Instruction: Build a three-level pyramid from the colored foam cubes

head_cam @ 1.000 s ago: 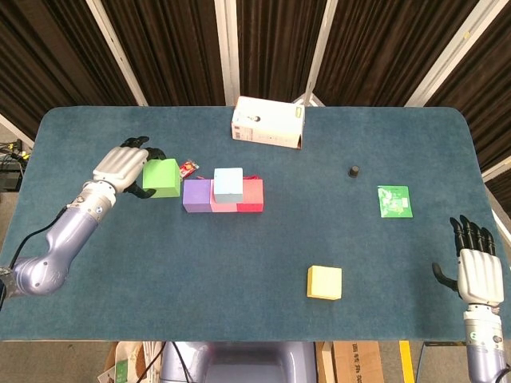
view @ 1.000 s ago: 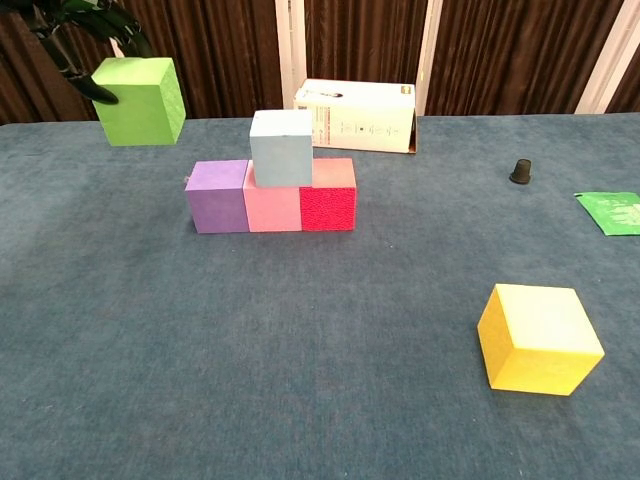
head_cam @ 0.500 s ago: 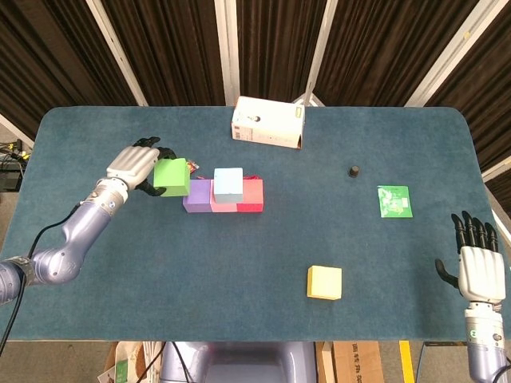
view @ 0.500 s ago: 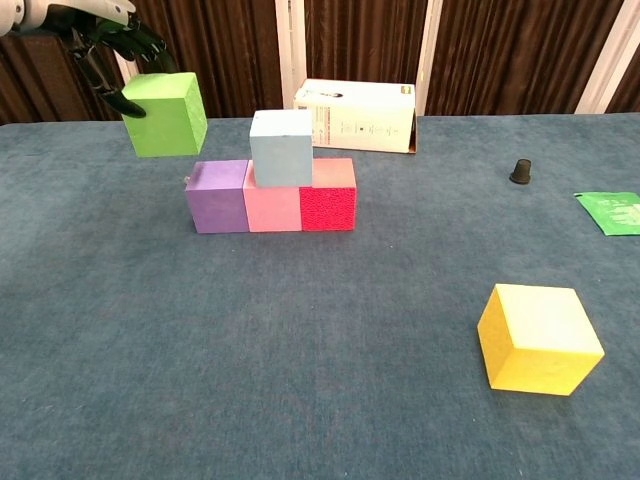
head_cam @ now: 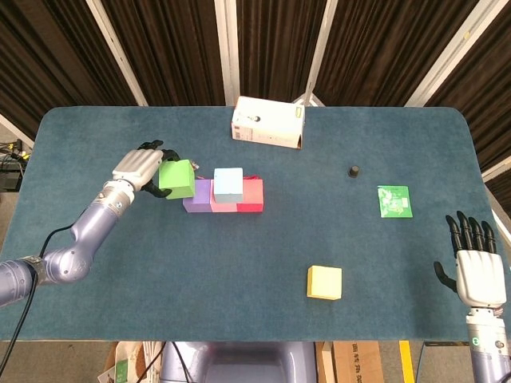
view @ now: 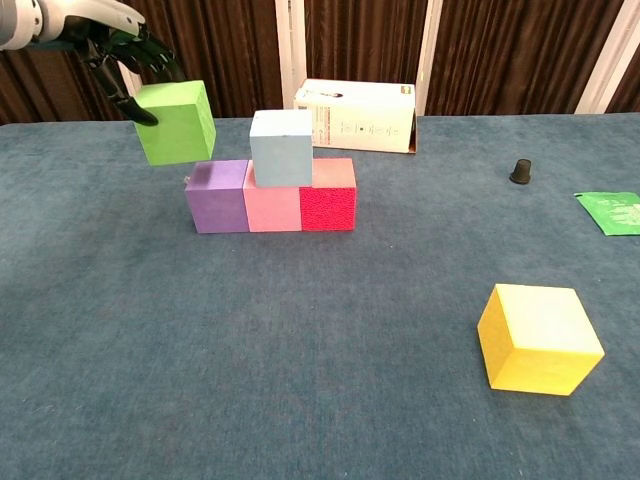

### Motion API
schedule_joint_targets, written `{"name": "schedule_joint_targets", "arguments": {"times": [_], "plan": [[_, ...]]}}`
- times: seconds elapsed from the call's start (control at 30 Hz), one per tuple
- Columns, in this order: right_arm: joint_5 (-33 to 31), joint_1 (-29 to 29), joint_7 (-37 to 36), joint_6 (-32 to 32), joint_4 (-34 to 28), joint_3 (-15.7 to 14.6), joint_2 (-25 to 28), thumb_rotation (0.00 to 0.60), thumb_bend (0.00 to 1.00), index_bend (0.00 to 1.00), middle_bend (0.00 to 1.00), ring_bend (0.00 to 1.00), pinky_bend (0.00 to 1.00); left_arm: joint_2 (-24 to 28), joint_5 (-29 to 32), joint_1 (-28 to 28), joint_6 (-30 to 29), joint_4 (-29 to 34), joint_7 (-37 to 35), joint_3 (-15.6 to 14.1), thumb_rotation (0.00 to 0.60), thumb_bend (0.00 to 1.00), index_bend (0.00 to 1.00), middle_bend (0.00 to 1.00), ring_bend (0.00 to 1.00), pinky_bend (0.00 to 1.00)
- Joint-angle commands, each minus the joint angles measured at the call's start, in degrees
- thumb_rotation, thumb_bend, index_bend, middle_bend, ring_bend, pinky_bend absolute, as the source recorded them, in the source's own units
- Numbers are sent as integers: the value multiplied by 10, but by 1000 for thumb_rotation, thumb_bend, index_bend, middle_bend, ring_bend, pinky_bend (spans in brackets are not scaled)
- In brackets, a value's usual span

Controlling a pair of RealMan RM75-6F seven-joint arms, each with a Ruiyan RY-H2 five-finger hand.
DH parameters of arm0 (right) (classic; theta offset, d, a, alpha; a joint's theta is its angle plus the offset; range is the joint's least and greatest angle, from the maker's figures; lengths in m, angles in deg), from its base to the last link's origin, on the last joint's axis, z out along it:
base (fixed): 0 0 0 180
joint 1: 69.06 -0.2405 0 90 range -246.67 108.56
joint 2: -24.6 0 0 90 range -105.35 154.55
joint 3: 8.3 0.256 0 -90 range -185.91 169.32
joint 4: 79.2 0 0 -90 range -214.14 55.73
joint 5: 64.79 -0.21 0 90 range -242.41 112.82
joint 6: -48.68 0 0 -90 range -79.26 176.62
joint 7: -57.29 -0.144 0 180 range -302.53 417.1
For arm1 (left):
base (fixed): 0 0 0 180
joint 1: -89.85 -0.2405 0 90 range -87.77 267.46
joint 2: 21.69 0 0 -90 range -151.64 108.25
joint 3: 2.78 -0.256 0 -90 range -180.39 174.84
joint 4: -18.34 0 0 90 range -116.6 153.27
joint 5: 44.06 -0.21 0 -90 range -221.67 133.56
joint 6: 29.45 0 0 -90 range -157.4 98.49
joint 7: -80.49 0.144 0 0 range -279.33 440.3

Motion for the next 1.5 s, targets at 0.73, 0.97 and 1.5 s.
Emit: {"name": "schedule_joint_targets", "arguments": {"times": [0.73,0.97,1.5], "plan": [[20,3,71,1,-60,-17,24,600,323,45,9,0,0,-41,18,26,-41,0,30,-11,600,458,325,251,0,0],[17,1,64,-7,-55,-17,24,600,324,45,9,0,0,-60,10,26,-44,-22,32,-13,600,458,327,250,0,0],[7,-3,58,-20,-51,-15,25,600,324,45,9,0,0,-66,14,30,-41,-24,36,-10,600,457,323,246,0,0]]}}
